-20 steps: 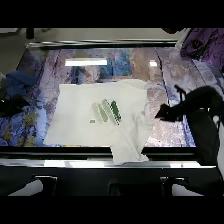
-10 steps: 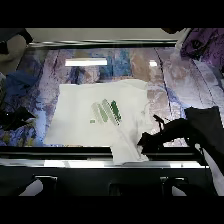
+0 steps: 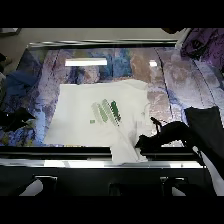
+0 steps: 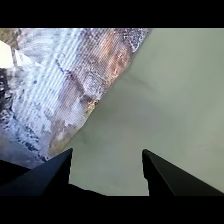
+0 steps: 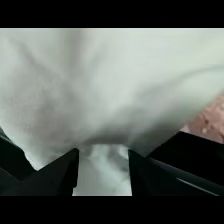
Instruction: Fold the clothes and pants, and hang the long-sleeved shirts on hangers.
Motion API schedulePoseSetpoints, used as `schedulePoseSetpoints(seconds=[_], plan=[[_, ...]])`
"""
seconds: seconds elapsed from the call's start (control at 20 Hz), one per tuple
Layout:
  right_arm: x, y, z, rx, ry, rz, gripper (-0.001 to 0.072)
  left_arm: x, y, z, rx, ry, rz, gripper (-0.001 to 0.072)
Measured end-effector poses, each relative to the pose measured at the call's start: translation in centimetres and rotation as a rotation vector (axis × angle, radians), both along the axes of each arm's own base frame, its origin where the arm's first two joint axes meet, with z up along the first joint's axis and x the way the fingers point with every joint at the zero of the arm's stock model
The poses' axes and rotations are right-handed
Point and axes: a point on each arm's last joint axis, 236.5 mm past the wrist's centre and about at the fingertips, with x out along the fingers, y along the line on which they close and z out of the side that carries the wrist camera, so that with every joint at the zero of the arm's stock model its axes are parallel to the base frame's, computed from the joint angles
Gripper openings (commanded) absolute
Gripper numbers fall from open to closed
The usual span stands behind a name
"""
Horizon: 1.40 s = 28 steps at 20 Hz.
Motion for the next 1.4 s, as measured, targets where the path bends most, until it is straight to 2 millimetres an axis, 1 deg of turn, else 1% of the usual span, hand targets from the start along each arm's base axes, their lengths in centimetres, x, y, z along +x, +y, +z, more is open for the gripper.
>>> schedulePoseSetpoints(seconds=[0.05, 0.1, 0.2, 0.3, 0.4, 0.55, 0.7, 0.8, 0.85, 0.9, 0.95, 1.0, 1.05, 1.15, 1.3, 1.4], plan=[[0.6, -0.1, 0.4, -0.007, -0.028, -0.003, 0.0425, 0.0, 0.0, 0.0, 0.0, 0.0, 0.0, 0.0514], [1.0, -0.1, 1.2, -0.007, -0.049, 0.004, 0.0428, 0.0, 0.0, 0.0, 0.0, 0.0, 0.0, 0.0514], [1.0, -0.7, 2.3, -0.032, -0.07, 0.029, 0.044, 0.0, 0.0, 0.0, 0.001, 0.0, 0.0, 0.0515], [0.4, -1.4, 2.7, -0.063, -0.069, 0.059, 0.0473, 0.0, 0.1, 0.0, 0.003, 0.001, 0.0, 0.0515], [-0.4, -1.9, 2.5, -0.086, -0.056, 0.071, 0.0473, -0.2, 0.3, -0.1, 0.013, 0.007, -0.001, 0.0515], [-1.6, -2.1, 1.3, -0.096, -0.03, 0.055, 0.0472, -0.4, 0.8, -0.3, 0.038, 0.019, -0.004, 0.0515], [-1.7, -1.1, 0.3, -0.054, -0.029, -0.005, 0.047, -0.7, 1.3, -0.5, 0.06, 0.028, -0.007, 0.0514], [-1.4, -0.5, -0.2, -0.023, -0.029, -0.043, 0.0466, -0.8, 1.5, -0.5, 0.073, 0.032, -0.009, 0.0513], [-1.0, -0.2, -0.4, -0.011, -0.032, -0.062, 0.042, -0.8, 1.6, -0.5, 0.075, 0.034, -0.009, 0.0513], [-0.7, -0.2, -0.7, -0.01, -0.041, -0.076, 0.03, -0.8, 1.7, -0.6, 0.078, 0.035, -0.01, 0.0513], [-0.1, -0.2, -1.1, -0.014, -0.057, -0.094, 0.0206, -0.9, 1.7, -0.6, 0.079, 0.037, -0.01, 0.0515], [0.2, -0.3, -1.3, -0.018, -0.068, -0.105, 0.0114, -1.0, 1.7, -0.6, 0.078, 0.042, -0.012, 0.0556], [0.6, -0.3, -1.4, -0.018, -0.079, -0.117, 0.0072, -1.3, 1.6, -0.7, 0.072, 0.053, -0.012, 0.0624], [0.9, -0.2, -1.4, -0.013, -0.087, -0.128, 0.0032, -2.1, 1.6, -1.5, 0.056, 0.081, 0.004, 0.0628], [1.9, -0.5, -0.5, -0.021, -0.134, -0.136, 0.0032, -4.4, 2.2, -4.1, -0.01, 0.125, 0.057, 0.0627], [2.5, -0.3, 0.8, -0.01, -0.158, -0.151, 0.0032, -5.6, 1.9, -5.9, -0.087, 0.117, 0.09, 0.0627]])
